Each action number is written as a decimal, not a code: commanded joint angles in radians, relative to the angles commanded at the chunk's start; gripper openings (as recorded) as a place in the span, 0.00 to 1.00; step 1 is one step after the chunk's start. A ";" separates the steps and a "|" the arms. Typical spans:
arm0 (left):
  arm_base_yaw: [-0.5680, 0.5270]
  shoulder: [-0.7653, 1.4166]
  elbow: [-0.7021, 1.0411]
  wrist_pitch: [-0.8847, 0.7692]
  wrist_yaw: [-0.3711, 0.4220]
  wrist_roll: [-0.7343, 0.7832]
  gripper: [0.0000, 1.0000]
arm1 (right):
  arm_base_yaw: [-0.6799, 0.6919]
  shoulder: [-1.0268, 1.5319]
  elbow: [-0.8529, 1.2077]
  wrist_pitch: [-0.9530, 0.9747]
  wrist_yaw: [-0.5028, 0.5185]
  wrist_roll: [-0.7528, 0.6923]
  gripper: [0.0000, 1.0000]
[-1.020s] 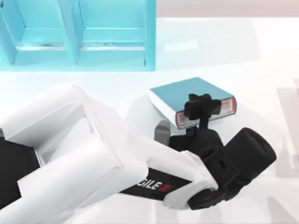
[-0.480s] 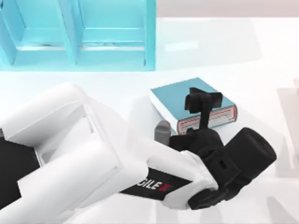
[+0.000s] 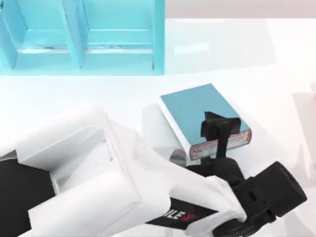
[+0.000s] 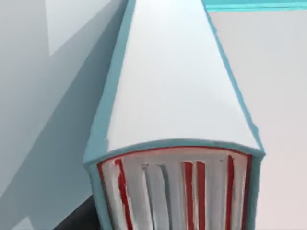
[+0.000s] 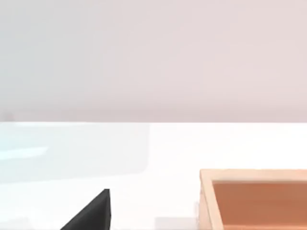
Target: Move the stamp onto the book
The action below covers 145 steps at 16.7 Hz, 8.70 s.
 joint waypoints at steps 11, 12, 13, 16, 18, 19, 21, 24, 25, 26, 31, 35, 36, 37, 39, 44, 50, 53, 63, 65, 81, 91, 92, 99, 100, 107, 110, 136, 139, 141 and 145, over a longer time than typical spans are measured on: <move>-0.257 -0.020 0.104 -0.902 -0.097 -0.799 1.00 | 0.000 0.000 0.000 0.000 0.000 0.000 1.00; -0.271 -0.026 0.109 -0.943 -0.102 -0.839 1.00 | 0.000 0.000 0.000 0.000 0.000 0.000 1.00; -0.280 -0.030 0.113 -0.972 -0.106 -0.867 1.00 | 0.000 0.000 0.000 0.000 0.000 0.000 1.00; -0.290 -0.035 0.116 -1.000 -0.110 -0.895 1.00 | 0.000 0.000 0.000 0.000 0.000 0.000 1.00; -0.290 -0.035 0.116 -1.000 -0.110 -0.895 1.00 | 0.000 0.000 0.000 0.000 0.000 0.000 1.00; -0.284 -0.030 0.115 -0.999 -0.108 -0.893 1.00 | 0.000 0.000 0.000 0.000 0.000 0.000 1.00; -0.278 -0.034 0.106 -0.995 -0.106 -0.884 1.00 | 0.000 0.000 0.000 0.000 0.000 0.000 1.00; -0.221 -0.074 0.024 -0.959 -0.076 -0.796 1.00 | 0.000 0.000 0.000 0.000 0.000 0.000 1.00; -0.190 -0.100 -0.018 -0.939 -0.056 -0.744 1.00 | 0.000 0.000 0.000 0.000 0.000 0.000 1.00; -0.154 -0.133 -0.065 -0.916 -0.032 -0.682 1.00 | 0.000 0.000 0.000 0.000 0.000 0.000 1.00; 0.092 -0.397 -0.361 -0.749 0.139 -0.215 1.00 | 0.000 0.000 0.000 0.000 0.000 0.000 1.00; 0.339 -0.712 -0.628 -0.570 0.308 0.308 1.00 | 0.000 0.000 0.000 0.000 0.000 0.000 1.00; 0.403 -0.802 -0.691 -0.525 0.354 0.451 1.00 | 0.000 0.000 0.000 0.000 0.000 0.000 1.00; 0.467 -0.895 -0.751 -0.480 0.403 0.595 1.00 | 0.000 0.000 0.000 0.000 0.000 0.000 1.00; 0.593 -1.092 -0.860 -0.392 0.507 0.886 1.00 | 0.000 0.000 0.000 0.000 0.000 0.000 1.00; 0.879 -1.574 -1.071 -0.206 0.787 1.562 1.00 | 0.000 0.000 0.000 0.000 0.000 0.000 1.00; 1.119 -2.002 -1.200 -0.093 1.070 2.152 1.00 | 0.000 0.000 0.000 0.000 0.000 0.000 1.00; 1.185 -2.127 -1.217 -0.074 1.156 2.311 1.00 | 0.000 0.000 0.000 0.000 0.000 0.000 1.00; 1.212 -2.179 -1.219 -0.066 1.190 2.376 1.00 | -0.003 0.011 0.011 -0.009 0.000 -0.003 1.00; 1.212 -2.179 -1.219 -0.066 1.190 2.376 1.00 | -0.019 0.064 0.064 -0.055 0.001 -0.020 1.00; 1.212 -2.179 -1.219 -0.066 1.190 2.376 1.00 | -0.343 1.549 1.317 -1.037 0.011 -0.331 1.00; 1.212 -2.179 -1.219 -0.066 1.190 2.376 1.00 | -0.422 1.905 1.633 -1.290 0.001 -0.408 1.00; 1.212 -2.179 -1.219 -0.066 1.190 2.376 1.00 | -0.422 1.905 1.633 -1.290 0.001 -0.408 1.00; 1.212 -2.179 -1.219 -0.066 1.190 2.376 1.00 | -0.419 1.943 1.506 -1.125 0.001 -0.405 1.00; 1.212 -2.179 -1.219 -0.066 1.190 2.376 1.00 | -0.419 1.954 1.471 -1.072 0.001 -0.405 1.00; 1.212 -2.179 -1.219 -0.066 1.190 2.376 1.00 | -0.419 1.992 1.346 -0.917 0.001 -0.404 1.00; 1.212 -2.179 -1.219 -0.066 1.190 2.376 1.00 | -0.419 1.992 1.346 -0.917 0.001 -0.404 0.92; 1.212 -2.179 -1.219 -0.066 1.190 2.376 1.00 | -0.422 1.966 1.402 -0.955 0.025 -0.312 0.00; 1.212 -2.179 -1.219 -0.066 1.190 2.376 1.00 | -0.382 1.930 1.481 -1.028 0.044 -0.207 0.00; 1.212 -2.179 -1.219 -0.066 1.190 2.376 1.00 | -0.332 1.901 1.537 -1.096 0.050 -0.140 0.00; 1.212 -2.179 -1.219 -0.066 1.190 2.376 1.00 | -0.184 1.849 1.635 -1.270 0.038 -0.039 0.00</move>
